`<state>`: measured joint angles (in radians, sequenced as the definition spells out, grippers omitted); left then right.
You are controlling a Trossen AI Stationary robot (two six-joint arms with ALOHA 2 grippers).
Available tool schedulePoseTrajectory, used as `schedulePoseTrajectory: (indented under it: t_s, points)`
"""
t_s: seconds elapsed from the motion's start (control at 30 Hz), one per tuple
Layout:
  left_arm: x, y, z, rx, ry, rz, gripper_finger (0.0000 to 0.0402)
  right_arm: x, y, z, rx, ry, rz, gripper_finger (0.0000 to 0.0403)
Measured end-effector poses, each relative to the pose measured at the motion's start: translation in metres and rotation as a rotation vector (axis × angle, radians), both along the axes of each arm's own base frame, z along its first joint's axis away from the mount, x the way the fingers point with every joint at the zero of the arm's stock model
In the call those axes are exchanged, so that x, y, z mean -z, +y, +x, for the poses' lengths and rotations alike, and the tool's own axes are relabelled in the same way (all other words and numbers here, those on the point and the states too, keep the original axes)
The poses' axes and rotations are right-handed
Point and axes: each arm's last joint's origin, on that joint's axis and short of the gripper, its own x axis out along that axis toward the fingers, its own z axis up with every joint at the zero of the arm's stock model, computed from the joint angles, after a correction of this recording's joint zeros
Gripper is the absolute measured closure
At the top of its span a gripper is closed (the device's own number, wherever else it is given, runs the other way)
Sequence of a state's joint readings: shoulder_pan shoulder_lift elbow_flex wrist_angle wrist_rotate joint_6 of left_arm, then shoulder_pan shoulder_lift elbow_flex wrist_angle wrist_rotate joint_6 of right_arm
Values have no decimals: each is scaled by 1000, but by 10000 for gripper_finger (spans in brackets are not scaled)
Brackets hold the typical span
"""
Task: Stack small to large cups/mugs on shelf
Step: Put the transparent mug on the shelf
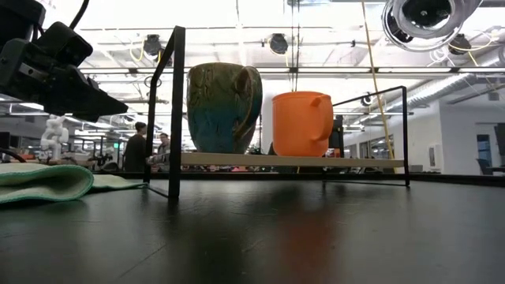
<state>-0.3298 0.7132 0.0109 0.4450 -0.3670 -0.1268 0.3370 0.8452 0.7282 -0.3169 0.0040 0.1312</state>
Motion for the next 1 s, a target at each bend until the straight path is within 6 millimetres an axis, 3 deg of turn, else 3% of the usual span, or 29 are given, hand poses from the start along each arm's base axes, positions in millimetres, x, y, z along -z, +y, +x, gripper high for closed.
schedulePoseTrajectory:
  t_s: [0.3,0.73,1.0]
  points:
    - [0,0,0,0,0,0,382,2,-3,-1,22,30,7,403]
    - [0,0,0,2,0,16,382,0,-42,-7,248,332,-37,403]
    - [0,1,0,-22,-3,23,382,10,-53,3,234,434,-20,403]
